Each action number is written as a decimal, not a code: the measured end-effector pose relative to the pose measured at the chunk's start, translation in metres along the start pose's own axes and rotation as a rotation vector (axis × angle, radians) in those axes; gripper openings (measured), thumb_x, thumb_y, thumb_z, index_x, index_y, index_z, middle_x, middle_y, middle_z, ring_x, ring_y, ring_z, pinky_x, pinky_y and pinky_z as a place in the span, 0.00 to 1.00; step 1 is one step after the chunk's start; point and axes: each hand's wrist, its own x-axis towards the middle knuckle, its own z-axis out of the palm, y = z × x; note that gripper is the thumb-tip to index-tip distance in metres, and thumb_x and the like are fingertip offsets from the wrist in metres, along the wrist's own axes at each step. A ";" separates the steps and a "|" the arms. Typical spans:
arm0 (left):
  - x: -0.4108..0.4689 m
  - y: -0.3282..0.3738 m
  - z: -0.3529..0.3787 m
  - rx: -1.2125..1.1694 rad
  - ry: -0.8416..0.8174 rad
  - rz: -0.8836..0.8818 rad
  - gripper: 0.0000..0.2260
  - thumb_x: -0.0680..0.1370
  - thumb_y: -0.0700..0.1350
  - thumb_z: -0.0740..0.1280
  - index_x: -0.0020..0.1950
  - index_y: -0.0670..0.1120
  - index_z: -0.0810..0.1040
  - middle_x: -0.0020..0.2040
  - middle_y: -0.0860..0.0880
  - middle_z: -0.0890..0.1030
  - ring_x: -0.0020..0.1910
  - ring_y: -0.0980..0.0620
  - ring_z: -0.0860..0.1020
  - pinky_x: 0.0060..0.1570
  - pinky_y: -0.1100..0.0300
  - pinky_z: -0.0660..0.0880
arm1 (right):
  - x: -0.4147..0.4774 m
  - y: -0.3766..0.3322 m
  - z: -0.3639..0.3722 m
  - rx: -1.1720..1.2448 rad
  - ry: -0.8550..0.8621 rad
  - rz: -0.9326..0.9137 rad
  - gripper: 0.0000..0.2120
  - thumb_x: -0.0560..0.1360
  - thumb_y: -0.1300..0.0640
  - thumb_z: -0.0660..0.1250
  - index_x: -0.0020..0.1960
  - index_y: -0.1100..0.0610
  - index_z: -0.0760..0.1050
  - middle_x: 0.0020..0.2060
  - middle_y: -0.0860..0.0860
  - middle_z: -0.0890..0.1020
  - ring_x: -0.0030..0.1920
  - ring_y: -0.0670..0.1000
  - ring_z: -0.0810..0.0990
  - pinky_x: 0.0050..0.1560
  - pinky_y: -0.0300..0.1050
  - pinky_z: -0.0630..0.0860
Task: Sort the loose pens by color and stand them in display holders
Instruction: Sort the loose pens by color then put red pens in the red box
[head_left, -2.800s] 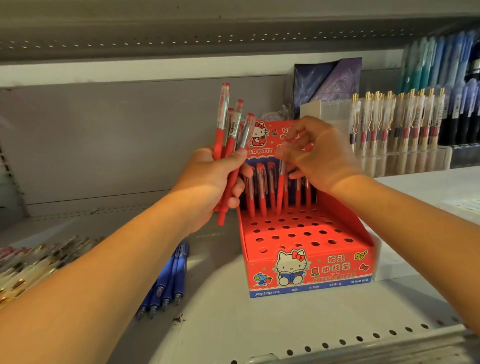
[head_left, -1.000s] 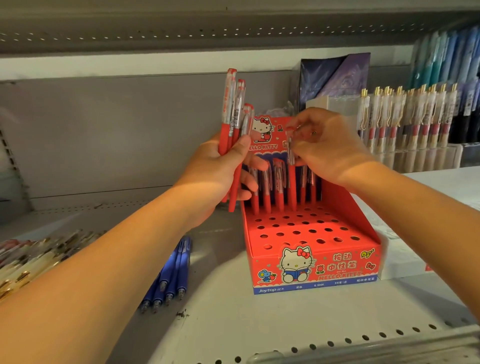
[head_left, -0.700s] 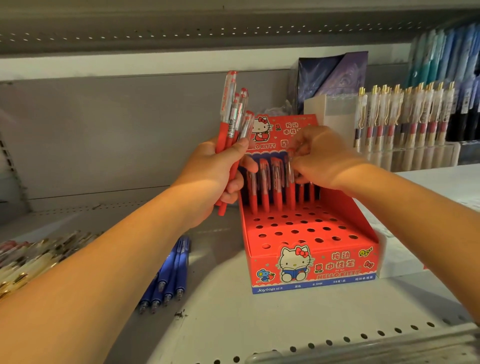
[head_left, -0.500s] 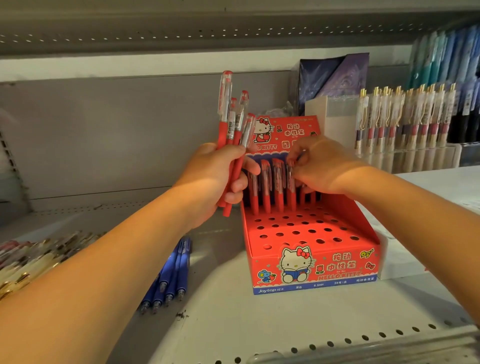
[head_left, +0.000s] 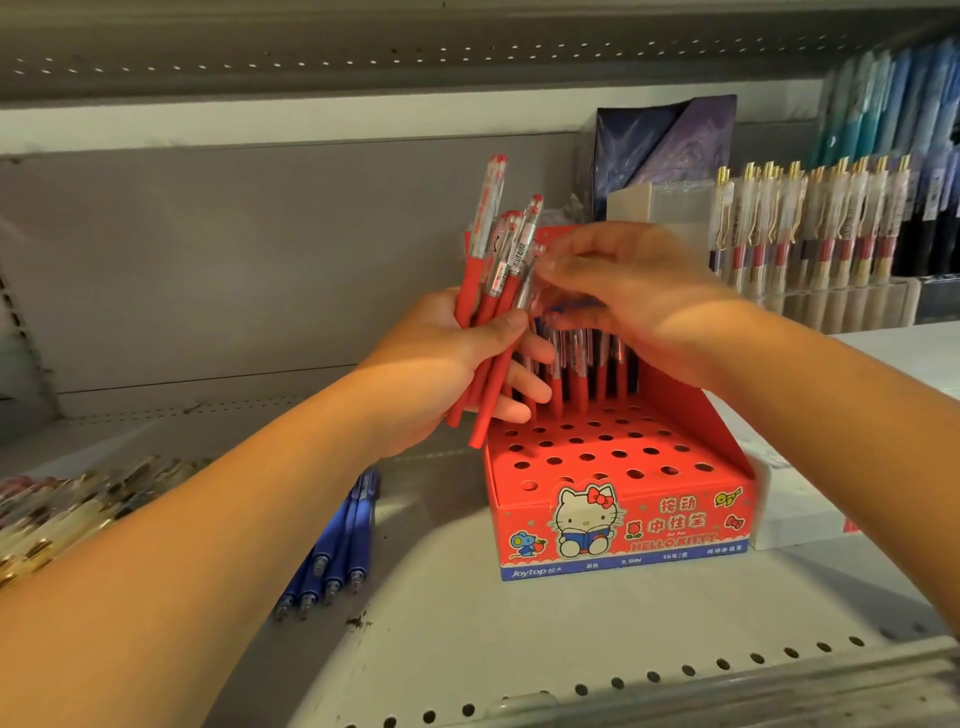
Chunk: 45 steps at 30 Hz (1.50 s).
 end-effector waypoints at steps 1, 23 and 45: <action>0.000 0.000 0.000 0.004 -0.010 -0.002 0.05 0.83 0.41 0.60 0.53 0.42 0.74 0.41 0.45 0.86 0.35 0.47 0.85 0.30 0.58 0.80 | 0.000 0.000 0.000 0.021 -0.013 0.012 0.03 0.74 0.61 0.72 0.44 0.56 0.78 0.36 0.50 0.84 0.38 0.48 0.84 0.40 0.42 0.80; 0.008 0.002 -0.009 0.029 0.316 0.000 0.09 0.84 0.43 0.59 0.59 0.39 0.75 0.28 0.49 0.78 0.19 0.54 0.64 0.19 0.66 0.62 | 0.006 -0.006 -0.013 -0.122 0.234 0.030 0.12 0.75 0.68 0.65 0.48 0.52 0.76 0.45 0.53 0.85 0.37 0.50 0.86 0.35 0.46 0.83; 0.005 0.001 -0.006 -0.023 0.147 -0.012 0.09 0.83 0.40 0.57 0.52 0.44 0.78 0.32 0.46 0.77 0.21 0.53 0.64 0.21 0.68 0.58 | 0.006 0.005 -0.018 -0.704 0.169 0.086 0.09 0.75 0.63 0.63 0.46 0.49 0.74 0.46 0.53 0.80 0.43 0.56 0.83 0.45 0.55 0.83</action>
